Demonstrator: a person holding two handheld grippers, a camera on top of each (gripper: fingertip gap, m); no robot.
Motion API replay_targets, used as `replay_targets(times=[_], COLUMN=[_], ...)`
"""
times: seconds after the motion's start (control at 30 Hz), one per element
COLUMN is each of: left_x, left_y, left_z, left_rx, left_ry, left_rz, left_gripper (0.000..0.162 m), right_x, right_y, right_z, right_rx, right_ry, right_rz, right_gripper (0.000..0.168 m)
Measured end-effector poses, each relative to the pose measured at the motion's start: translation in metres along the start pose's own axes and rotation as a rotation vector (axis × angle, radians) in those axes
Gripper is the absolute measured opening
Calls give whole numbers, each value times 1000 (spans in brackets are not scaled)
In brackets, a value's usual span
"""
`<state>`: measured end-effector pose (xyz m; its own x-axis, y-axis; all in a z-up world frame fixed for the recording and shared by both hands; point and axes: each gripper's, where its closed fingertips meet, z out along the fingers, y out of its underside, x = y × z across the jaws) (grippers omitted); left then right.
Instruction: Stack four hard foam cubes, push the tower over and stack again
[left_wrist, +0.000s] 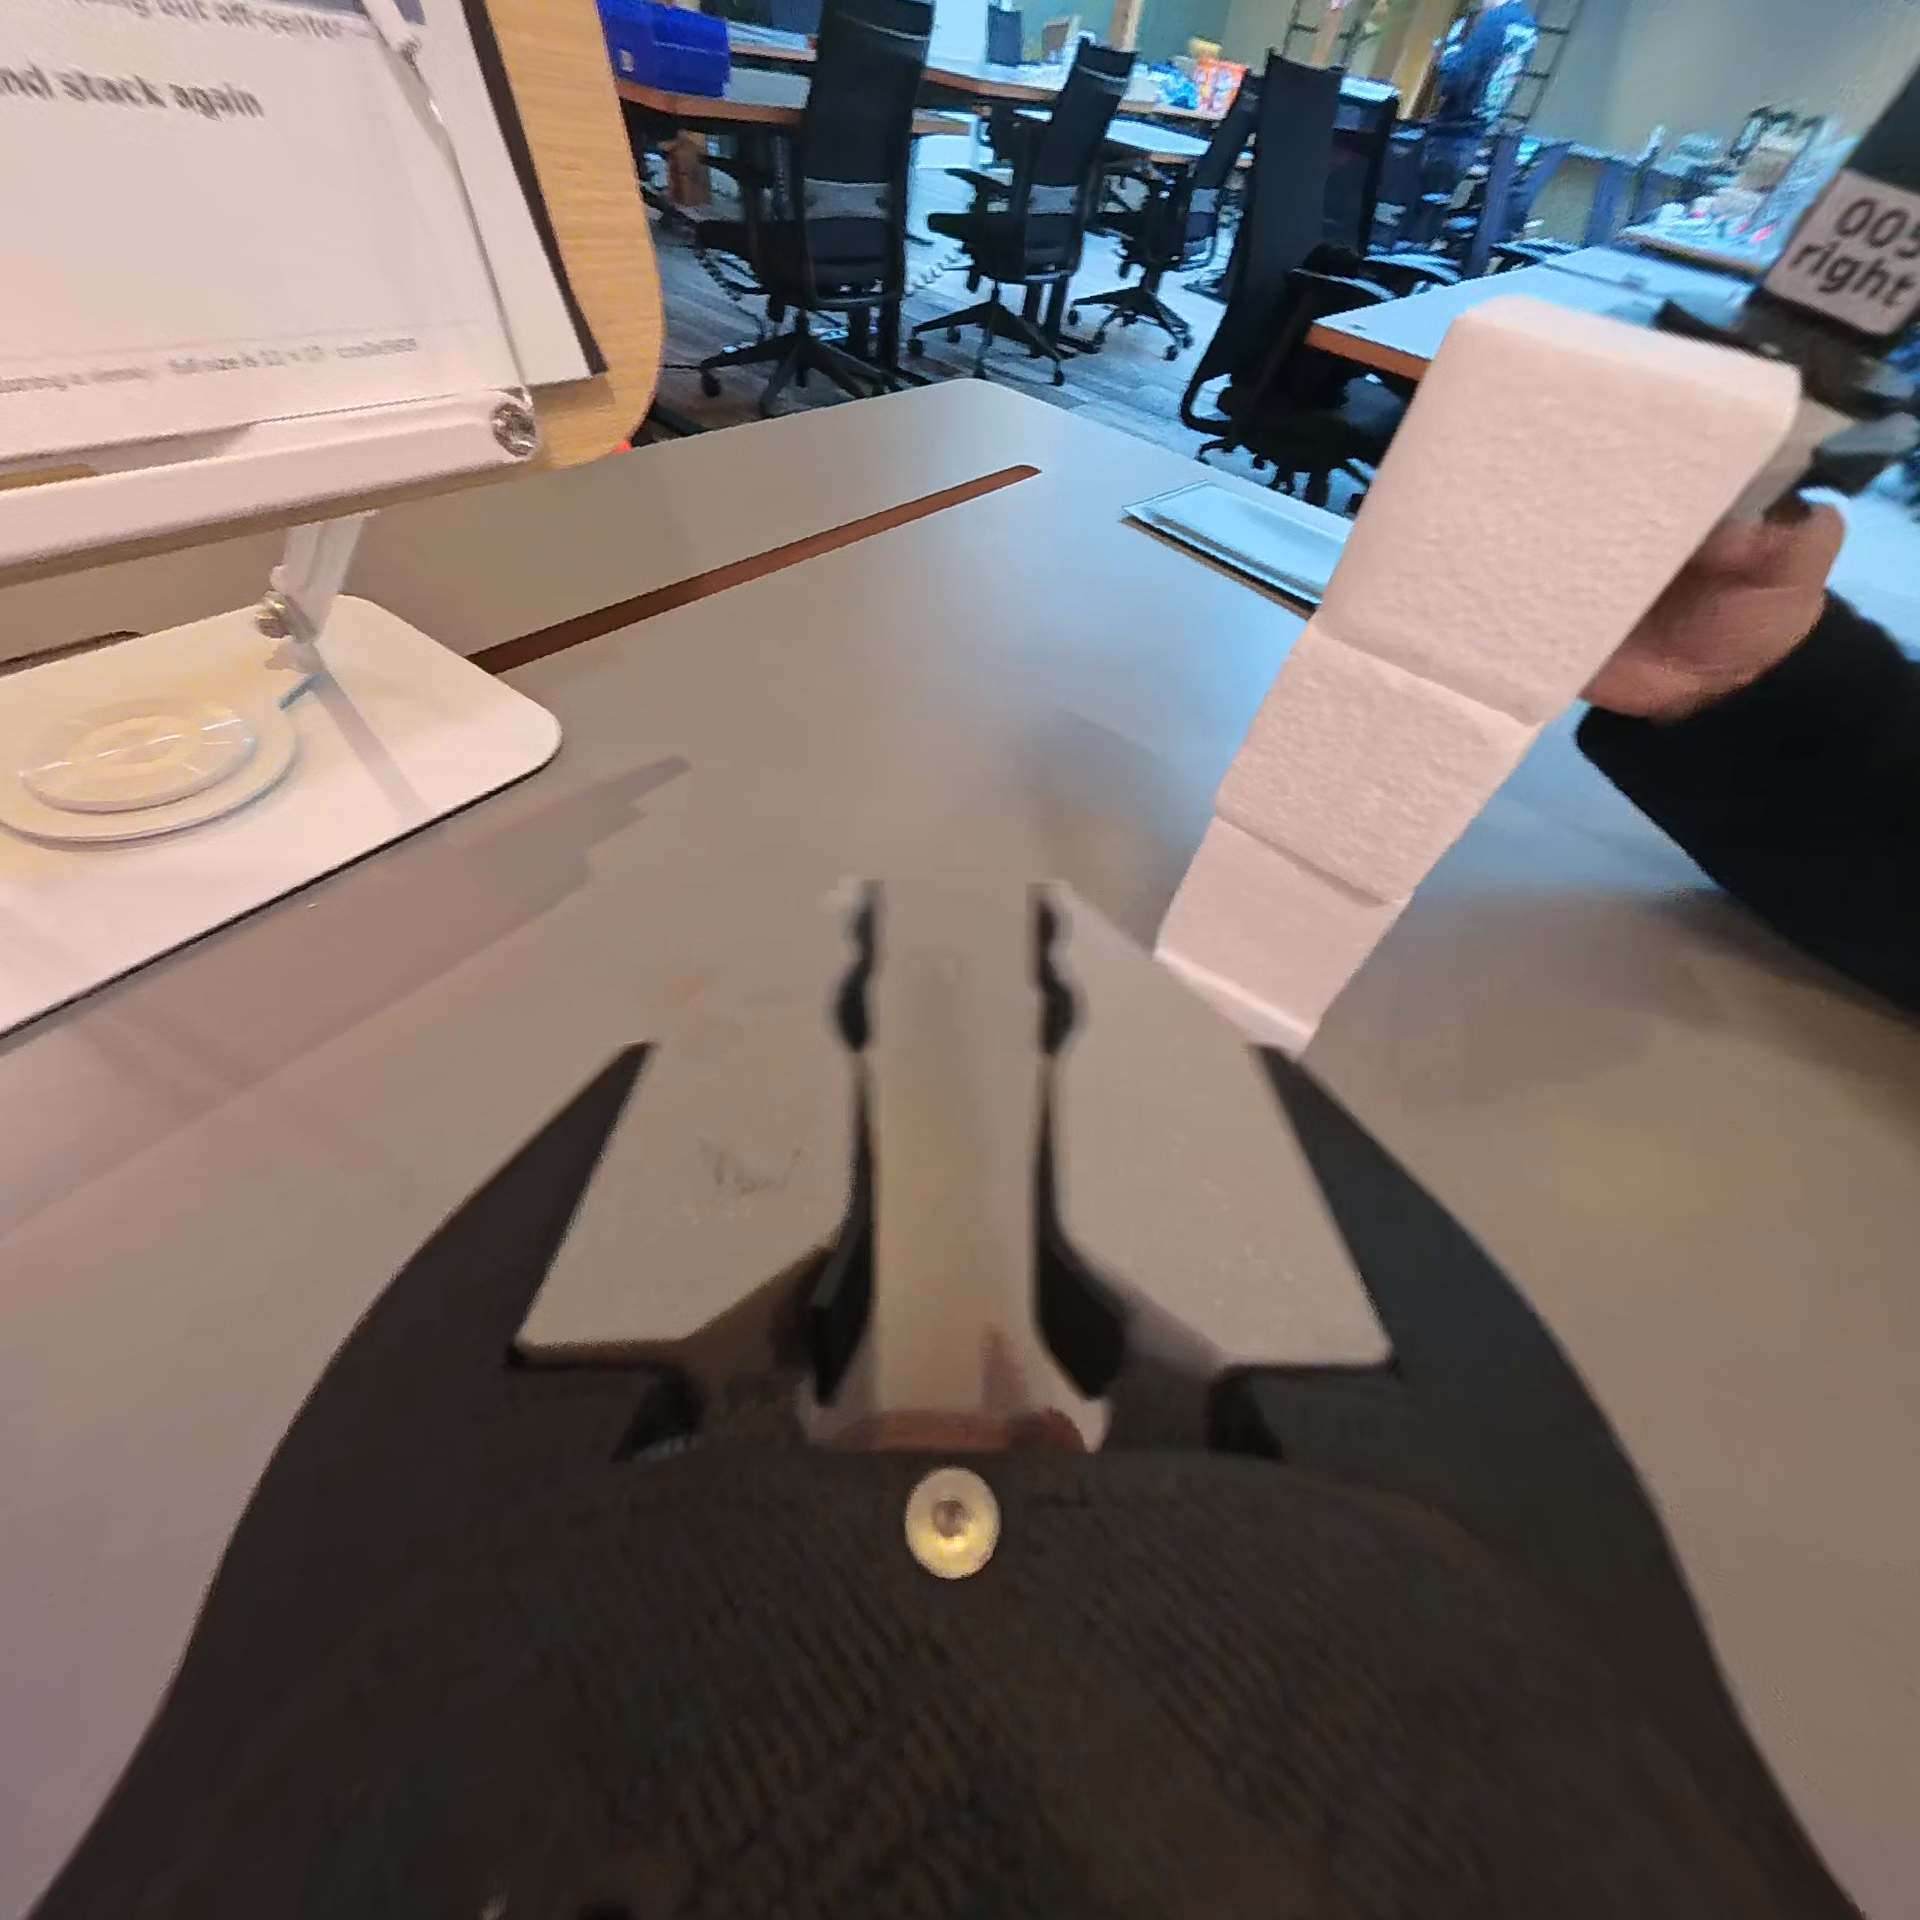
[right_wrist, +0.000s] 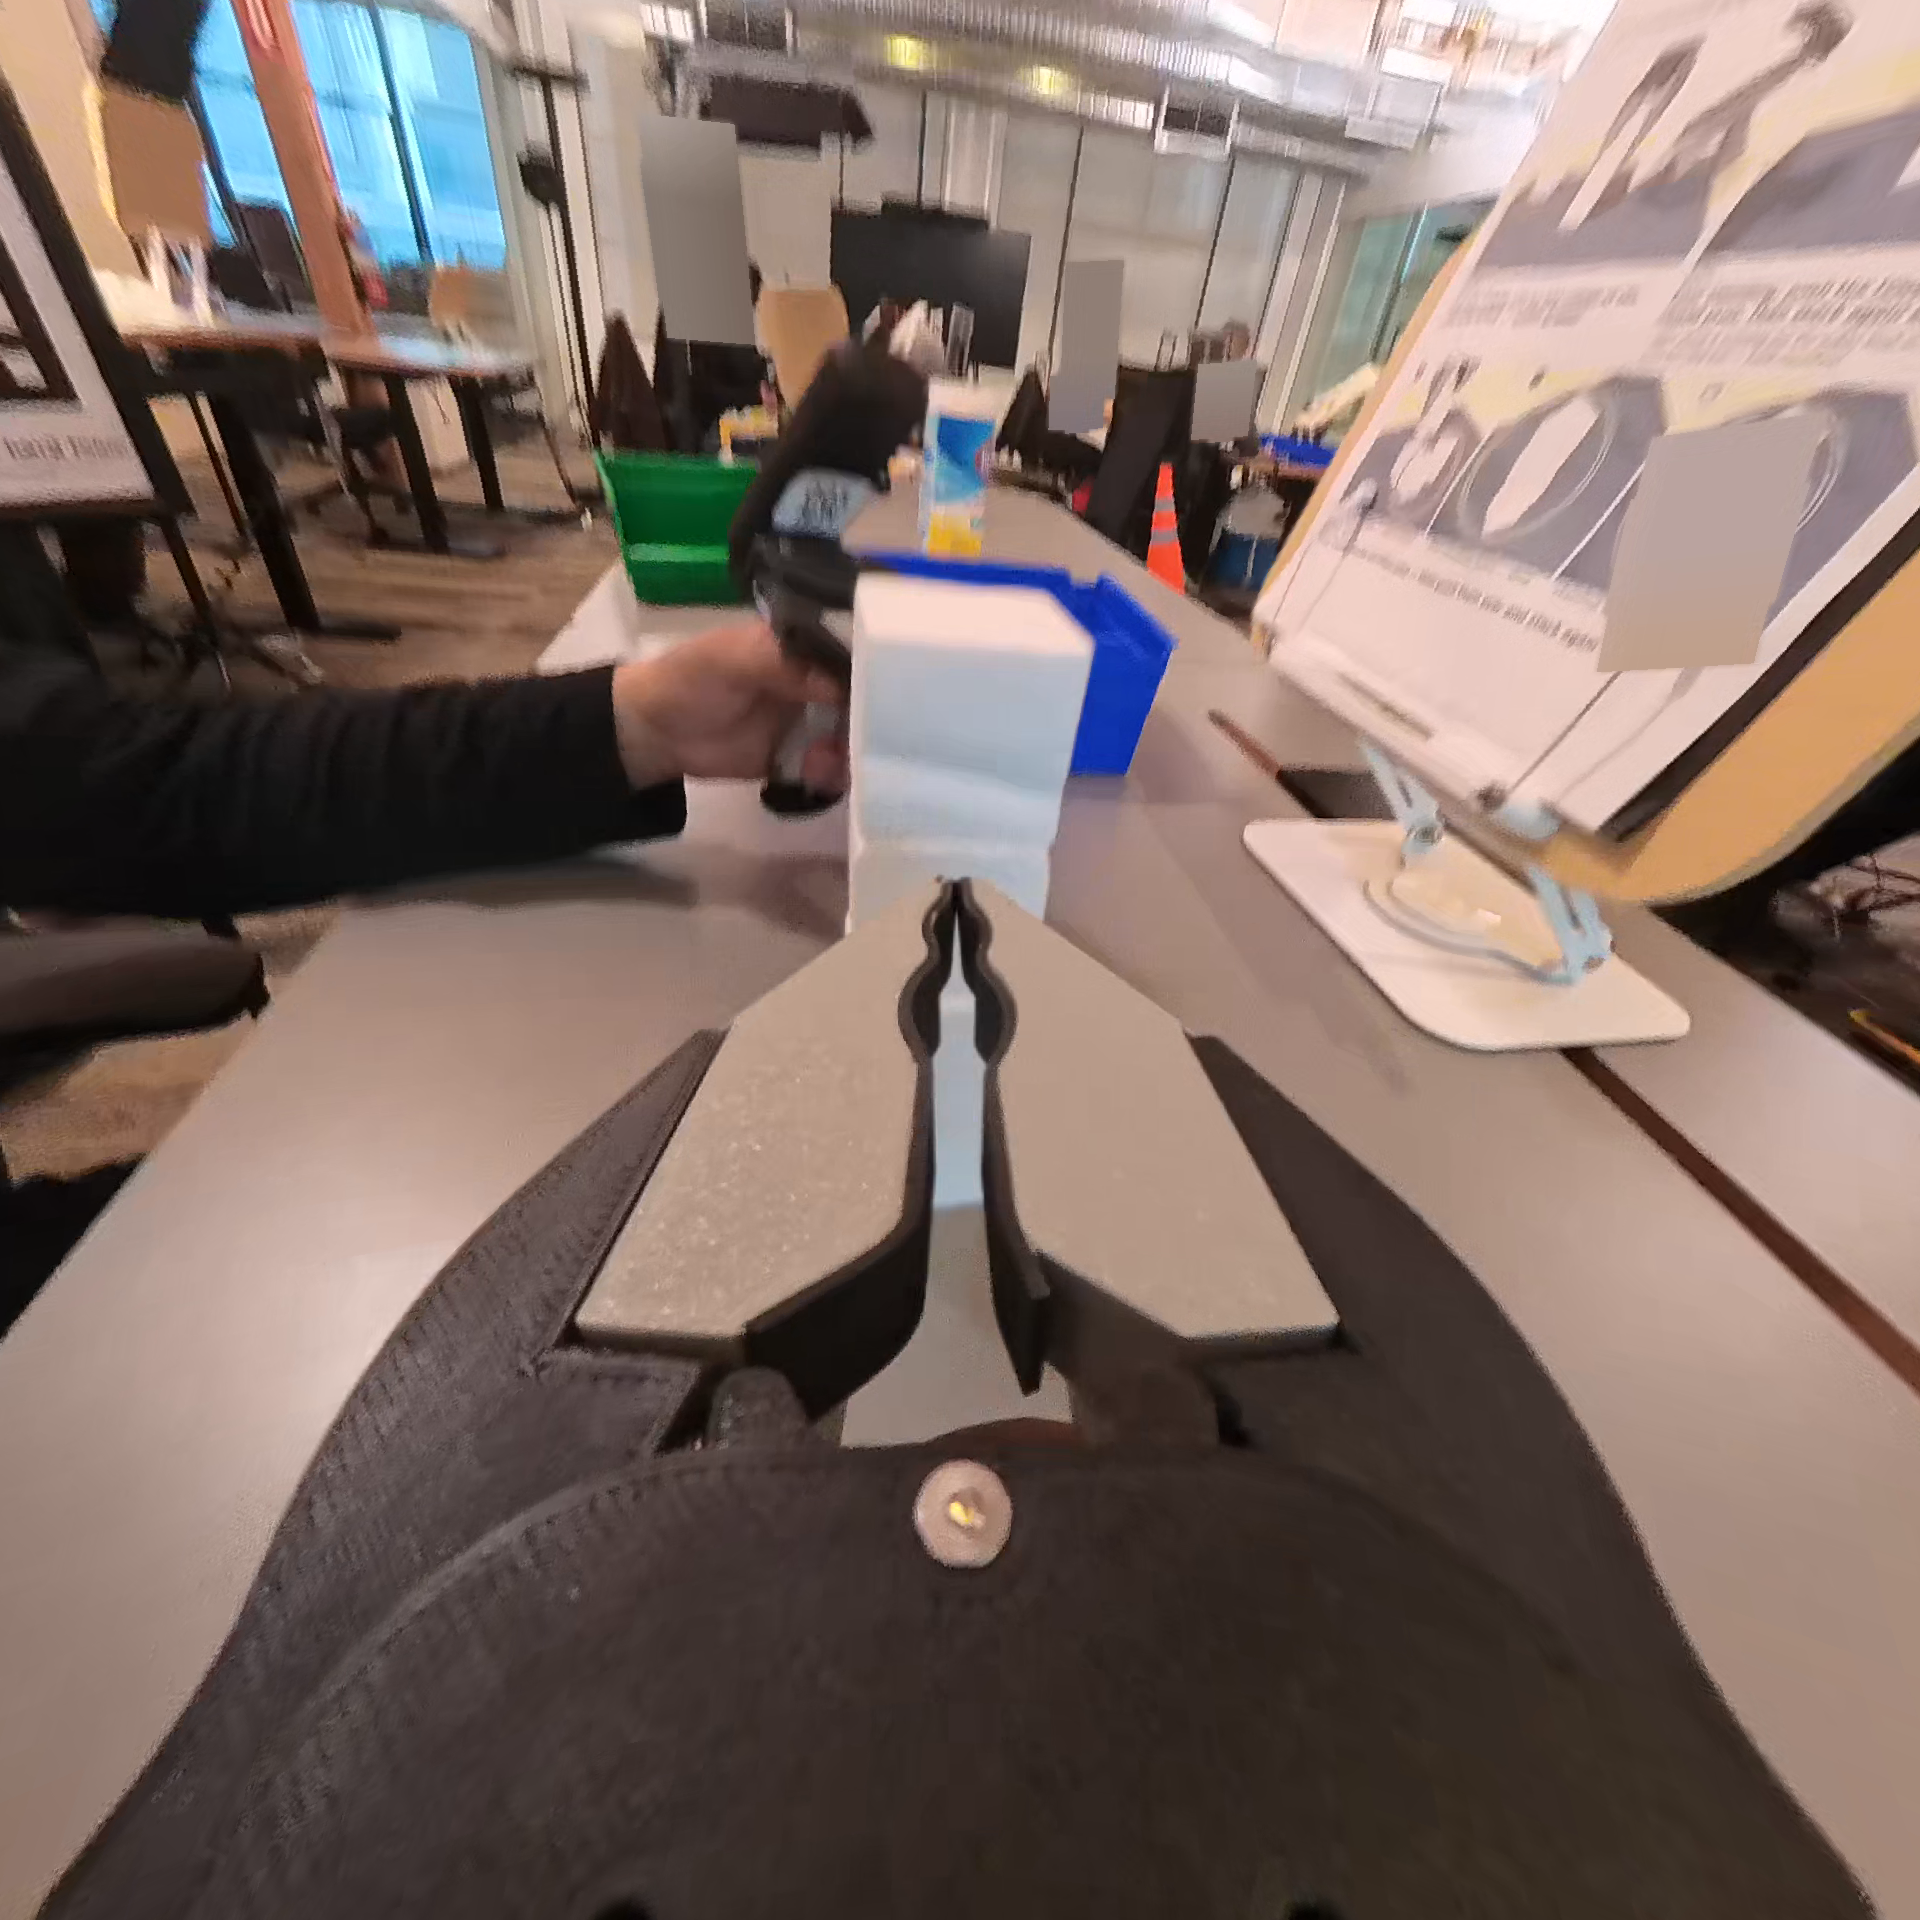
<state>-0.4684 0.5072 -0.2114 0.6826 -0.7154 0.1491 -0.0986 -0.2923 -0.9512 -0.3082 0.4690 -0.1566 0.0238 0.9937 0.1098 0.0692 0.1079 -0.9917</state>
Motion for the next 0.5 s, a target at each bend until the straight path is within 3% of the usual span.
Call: replay_targets(times=[0.1,0.33,0.5], left_x=[-17,-54,-58], left_y=[-5,-3,-7], left_z=[-9,-30,-40], left_rx=[27,33,43], left_ry=[-123,-311,-332], left_rz=[49,-38,-63], left_gripper=[0,0,3], right_x=[-13,-22,-40], right_y=[29,80,100], right_z=[7,16,15], right_rx=[-112,-380,-567], right_ry=[-8,25,-78], right_rz=[-44,-95,-338], right_gripper=[0,0,0])
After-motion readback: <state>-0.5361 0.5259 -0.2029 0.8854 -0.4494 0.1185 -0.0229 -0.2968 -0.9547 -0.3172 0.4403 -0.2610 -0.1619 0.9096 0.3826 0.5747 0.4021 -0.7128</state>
